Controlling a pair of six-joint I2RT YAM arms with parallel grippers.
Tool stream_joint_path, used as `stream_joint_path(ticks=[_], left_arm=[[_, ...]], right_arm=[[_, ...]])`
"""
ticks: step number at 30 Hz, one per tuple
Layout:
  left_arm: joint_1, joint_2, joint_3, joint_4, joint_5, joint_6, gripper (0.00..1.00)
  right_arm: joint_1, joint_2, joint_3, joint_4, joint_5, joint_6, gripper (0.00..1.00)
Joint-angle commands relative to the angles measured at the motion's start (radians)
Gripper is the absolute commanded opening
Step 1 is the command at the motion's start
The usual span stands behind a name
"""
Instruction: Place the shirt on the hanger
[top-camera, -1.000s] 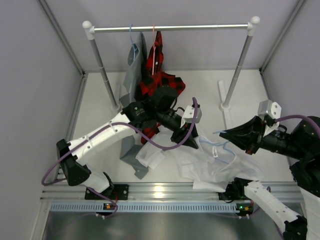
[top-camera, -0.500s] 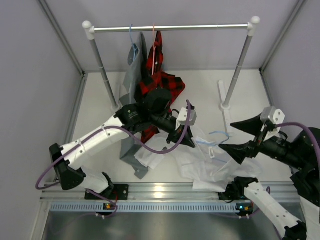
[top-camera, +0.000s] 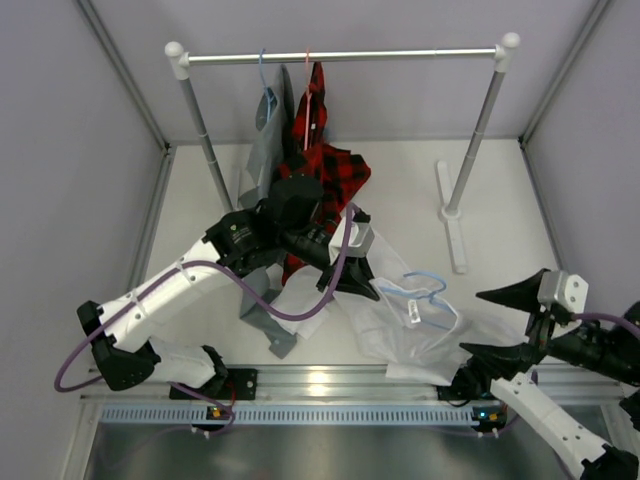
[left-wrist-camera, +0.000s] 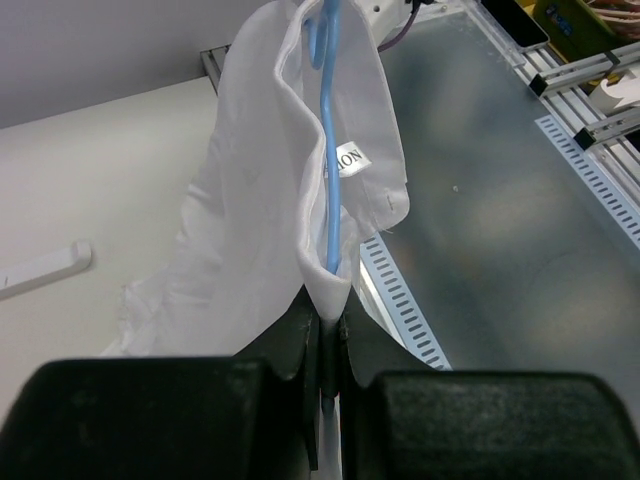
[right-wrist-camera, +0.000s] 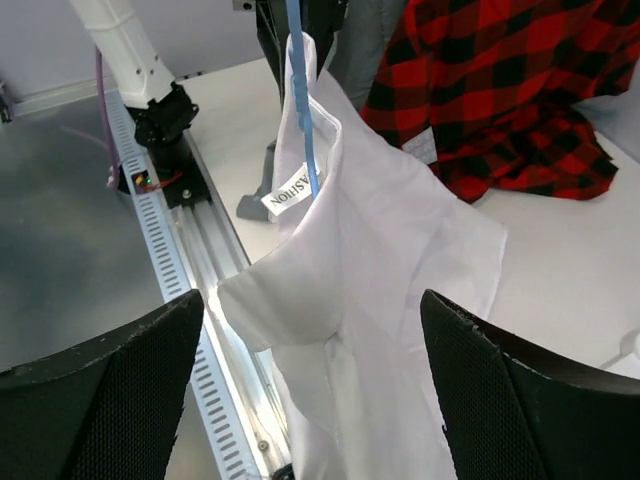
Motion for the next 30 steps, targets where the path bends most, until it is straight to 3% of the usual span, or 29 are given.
stream_joint_path(ticks=[1,7,10,11,13,17,18,19,20,21,22,24,26,27,30], left_arm=[[0.001,-0.025,0.056,0.021,0.09,0.016,0.0],[0.001,-0.009,0.084,0.02,0.088,-0.022,0.0],[0.001,0.003,0.108,0.02,0.061,-0.044,0.0],[0.001,0.006,0.118,0.02,0.047,-0.062,0.0],[0.001,0.012,0.139,0.02,0.007,-0.079,0.0],[0.001,0.014,0.188,0.02,-0.137,-0.125,0.0],[0.001,0.011,0.194,0.018,-0.183,-0.139,0.06],[0.001,0.011,0.202,0.018,-0.233,-0.154,0.19],[0.001,0.009,0.213,0.018,-0.289,-0.191,0.58],[0.001,0.008,0.248,0.018,-0.417,-0.22,0.8],[0.001,0.006,0.271,0.018,-0.491,-0.246,0.91],[0.002,-0.009,0.343,0.016,-0.72,-0.318,0.98],[0.001,-0.049,0.383,0.016,-0.888,-0.413,0.98],[0.001,-0.069,0.403,0.015,-1.059,-0.447,0.98],[0.002,-0.17,0.392,0.006,-1.241,-0.536,0.98]], right_arm=[[0.014,0.105,-0.016,-0.001,-0.085,-0.048,0.84],[0.013,0.165,-0.039,0.068,-0.203,-0.08,0.8],[0.013,0.189,-0.063,0.081,-0.234,-0.097,0.54],[0.013,0.186,-0.065,0.081,-0.234,-0.1,0.26],[0.014,0.163,-0.059,0.091,-0.184,-0.097,0.01],[0.013,0.108,-0.048,0.189,0.037,0.004,0.0],[0.013,0.104,-0.042,0.206,0.113,0.02,0.0],[0.014,0.103,-0.022,0.222,0.137,0.046,0.0],[0.013,0.111,-0.005,0.223,0.154,0.054,0.0],[0.013,0.12,0.012,0.222,0.186,0.061,0.0],[0.013,0.137,0.047,0.217,0.209,0.078,0.0],[0.011,0.165,0.096,0.197,0.269,0.084,0.0],[0.014,0.217,0.18,0.151,0.393,0.101,0.0],[0.013,0.235,0.205,0.141,0.474,0.107,0.0],[0.014,0.326,0.304,0.116,0.615,0.147,0.0]])
